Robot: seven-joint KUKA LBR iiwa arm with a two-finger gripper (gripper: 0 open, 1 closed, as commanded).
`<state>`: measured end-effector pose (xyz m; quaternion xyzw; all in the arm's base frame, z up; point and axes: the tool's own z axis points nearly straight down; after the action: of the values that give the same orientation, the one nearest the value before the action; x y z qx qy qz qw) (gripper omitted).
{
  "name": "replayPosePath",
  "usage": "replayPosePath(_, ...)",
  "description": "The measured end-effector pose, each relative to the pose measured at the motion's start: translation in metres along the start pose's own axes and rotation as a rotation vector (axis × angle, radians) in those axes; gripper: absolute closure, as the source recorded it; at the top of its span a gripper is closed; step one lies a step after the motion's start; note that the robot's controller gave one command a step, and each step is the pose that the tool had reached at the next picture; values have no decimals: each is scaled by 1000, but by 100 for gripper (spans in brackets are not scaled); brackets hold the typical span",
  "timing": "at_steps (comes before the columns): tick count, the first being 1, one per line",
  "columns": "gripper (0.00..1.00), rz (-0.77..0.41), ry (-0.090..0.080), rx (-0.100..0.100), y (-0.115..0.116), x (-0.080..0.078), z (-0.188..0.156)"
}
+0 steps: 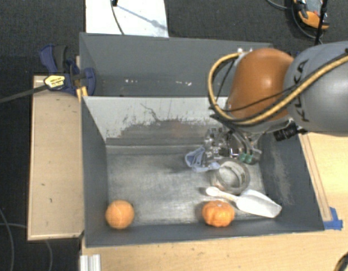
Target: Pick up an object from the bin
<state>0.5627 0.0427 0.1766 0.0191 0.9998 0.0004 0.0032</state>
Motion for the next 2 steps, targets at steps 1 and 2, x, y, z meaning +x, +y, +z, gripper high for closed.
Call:
replayPosePath(1,100,-9,-4,0,-7,-3,-5)
replayPosePath(2,100,-17,-6,0,-5,-8,-2)
